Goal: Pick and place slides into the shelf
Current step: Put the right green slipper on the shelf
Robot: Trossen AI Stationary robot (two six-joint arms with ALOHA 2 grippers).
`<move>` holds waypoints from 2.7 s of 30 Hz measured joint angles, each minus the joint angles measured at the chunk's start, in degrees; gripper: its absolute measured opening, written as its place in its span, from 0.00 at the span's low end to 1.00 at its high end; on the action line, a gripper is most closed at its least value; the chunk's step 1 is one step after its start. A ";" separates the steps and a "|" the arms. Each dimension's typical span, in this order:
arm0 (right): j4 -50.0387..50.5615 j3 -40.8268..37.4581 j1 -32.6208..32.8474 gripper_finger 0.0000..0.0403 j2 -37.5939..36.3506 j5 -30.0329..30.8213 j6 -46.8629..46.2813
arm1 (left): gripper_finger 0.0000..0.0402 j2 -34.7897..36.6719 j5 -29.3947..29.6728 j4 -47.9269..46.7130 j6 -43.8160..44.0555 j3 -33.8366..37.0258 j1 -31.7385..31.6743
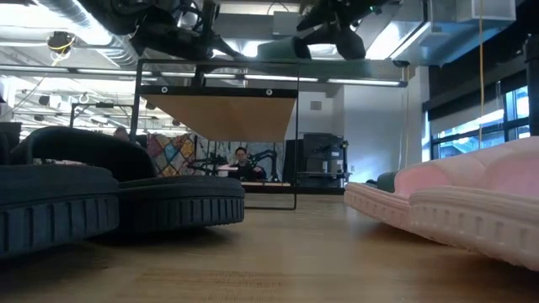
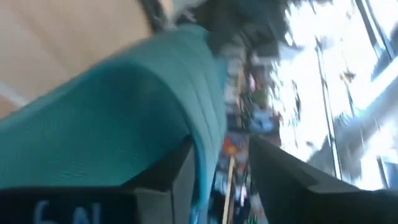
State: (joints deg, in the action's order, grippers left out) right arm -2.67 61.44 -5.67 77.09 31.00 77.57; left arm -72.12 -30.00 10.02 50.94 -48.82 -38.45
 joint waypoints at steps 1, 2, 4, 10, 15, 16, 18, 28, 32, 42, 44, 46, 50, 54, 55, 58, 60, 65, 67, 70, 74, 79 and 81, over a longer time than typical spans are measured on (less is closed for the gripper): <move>-0.83 0.01 0.00 0.41 -0.03 2.18 -0.83 | 0.09 0.00 0.02 0.02 0.47 0.00 -0.68; -1.33 0.01 -0.03 0.43 -0.06 4.27 -1.23 | 0.09 0.00 0.00 0.08 0.88 0.00 -1.45; -1.74 0.01 -0.26 0.45 -0.07 7.04 -2.17 | 0.09 0.00 0.02 0.50 1.02 0.01 -3.05; -1.72 0.01 -1.47 0.47 -0.07 8.05 -5.54 | 0.09 0.00 1.33 1.00 2.47 0.02 -8.59; -1.67 0.01 -2.58 0.47 -0.07 8.02 -6.88 | 0.09 0.00 2.48 1.29 1.14 0.02 -11.40; -1.66 0.01 -2.80 0.47 -0.07 8.02 -6.88 | 0.09 0.00 3.22 1.24 1.04 0.02 -11.76; -1.62 0.01 -3.14 0.47 -0.07 8.02 -7.05 | 0.09 0.00 4.08 1.22 0.98 0.02 -12.65; 1.49 0.01 -3.61 0.47 -0.05 7.98 -9.93 | 0.09 0.00 7.97 -1.60 -0.49 0.02 -14.37; 2.11 0.01 -3.61 0.47 -0.05 7.98 -10.18 | 0.09 0.00 12.98 -5.72 -3.28 0.09 -14.45; 5.04 0.01 -3.72 0.47 -0.05 7.98 -11.56 | 0.10 0.04 18.42 -11.51 -4.76 0.09 -14.54; 5.33 0.01 -3.72 0.47 -0.05 7.96 -11.56 | 0.13 0.04 22.03 -13.88 -4.91 0.09 -14.15; 5.48 0.01 -3.72 0.47 -0.05 7.96 -11.56 | 0.15 0.04 23.95 -15.77 -5.27 0.09 -14.01; 5.50 0.01 -3.72 0.47 -0.05 7.96 -11.56 | 0.19 0.04 24.72 -16.89 -7.63 0.09 -14.04; 5.50 0.01 -3.72 0.47 -0.03 7.96 -11.56 | 0.21 0.04 24.85 -16.96 -7.63 0.09 -14.04; 5.51 0.01 -3.72 0.47 -0.04 7.96 -11.56 | 0.21 0.04 24.85 -16.97 -7.65 0.09 -14.04; 5.50 0.01 -3.72 0.47 -0.03 7.97 -11.56 | 0.21 0.04 24.85 -16.92 -7.65 0.08 -14.04; 5.50 0.01 -3.72 0.47 -0.03 7.96 -11.56 | 0.21 0.04 24.83 -16.92 -7.65 0.09 -14.04; 5.50 0.01 -3.72 0.47 -0.03 7.97 -11.58 | 0.21 0.04 24.79 -16.87 -7.71 0.07 -14.04; 5.50 0.01 -3.72 0.47 -0.03 7.96 -11.58 | 0.21 0.04 24.78 -16.87 -7.69 0.07 -14.04; 5.50 0.01 -3.72 0.47 -0.03 7.96 -11.57 | 0.21 0.04 24.74 -16.85 -7.69 0.07 -14.04; 5.50 0.01 -3.72 0.47 -0.03 7.96 -11.58 | 0.22 0.04 24.68 -16.87 -7.68 0.07 -14.04; 5.52 0.01 -3.72 0.47 -0.03 7.96 -11.53 | 0.27 0.04 24.46 -16.86 -7.68 0.04 -14.04; 5.52 0.01 -3.72 0.47 -0.03 7.96 -11.53 | 0.31 0.04 24.46 -16.87 -7.67 0.02 -14.04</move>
State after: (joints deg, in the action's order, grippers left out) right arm 2.85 61.45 -9.39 77.06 38.96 66.04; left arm -72.07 -5.54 -6.85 43.27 -48.80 -52.49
